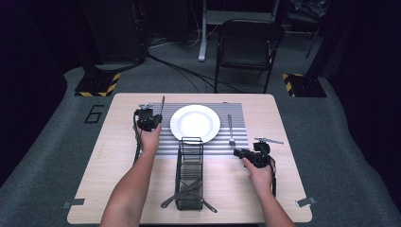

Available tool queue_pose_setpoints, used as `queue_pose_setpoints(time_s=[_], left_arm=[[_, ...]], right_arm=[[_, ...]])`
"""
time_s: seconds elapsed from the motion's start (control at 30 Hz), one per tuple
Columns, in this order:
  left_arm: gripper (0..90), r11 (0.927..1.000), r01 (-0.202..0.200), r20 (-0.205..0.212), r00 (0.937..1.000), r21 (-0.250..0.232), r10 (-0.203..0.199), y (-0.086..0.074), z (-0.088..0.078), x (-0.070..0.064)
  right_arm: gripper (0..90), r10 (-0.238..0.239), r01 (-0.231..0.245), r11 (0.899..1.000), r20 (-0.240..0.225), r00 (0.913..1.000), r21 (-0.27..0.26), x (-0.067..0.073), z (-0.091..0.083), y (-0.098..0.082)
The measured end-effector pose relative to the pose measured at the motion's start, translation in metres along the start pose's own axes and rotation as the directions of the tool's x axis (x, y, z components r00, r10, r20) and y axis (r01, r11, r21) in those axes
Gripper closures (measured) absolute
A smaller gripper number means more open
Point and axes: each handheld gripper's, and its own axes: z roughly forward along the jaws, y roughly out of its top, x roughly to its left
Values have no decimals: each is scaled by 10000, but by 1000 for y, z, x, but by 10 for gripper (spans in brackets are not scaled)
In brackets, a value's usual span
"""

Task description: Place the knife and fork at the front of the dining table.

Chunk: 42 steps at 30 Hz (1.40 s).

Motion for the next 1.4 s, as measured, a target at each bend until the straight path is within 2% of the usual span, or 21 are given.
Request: queue_pose_setpoints(time_s=[0.1, 0.2, 0.37, 0.43, 0.7, 0.77, 1.03, 1.27, 1.4], left_arm=[[825, 9991, 382, -189, 9991, 180, -379, -2, 7, 2], [825, 9975, 587, -360, 9977, 392, -573, -4, 12, 2], [825, 9947, 519, -465, 9978, 890, -479, 0, 22, -4], [825, 9932, 628, -498, 9971, 981, -582, -1, 26, -6], [825, 9872, 721, -632, 9960, 1424, -636, -3, 38, -5], [825, 9859, 803, -703, 9950, 1467, -706, -3, 39, -5], [824, 9807, 1054, -820, 9923, 1649, -929, -4, 44, -2], [823, 9796, 890, -900, 9932, 1800, -737, -6, 45, -2], [819, 9795, 962, -828, 9931, 1771, -826, -6, 45, -1]], right_arm=[[530, 62, -62, 10000, -16, 10000, -35, 0, -1, 0], [530, -4, 4, 9999, -39, 10000, -122, -2, -2, 1], [531, 91, -91, 9999, -31, 10000, -132, -2, -2, 1], [532, 41, -41, 9999, -34, 10000, -116, -1, -2, 2], [532, 14, -15, 9999, -64, 10000, -141, -3, -3, 1], [533, 136, -137, 9998, -103, 9999, -126, -3, -3, 1], [532, 79, -80, 9999, -110, 9999, -96, -2, -2, 1], [532, 113, -115, 9999, -136, 9998, -113, -2, -2, 1], [532, 68, -69, 9999, -134, 9999, -112, -2, -2, 1]])
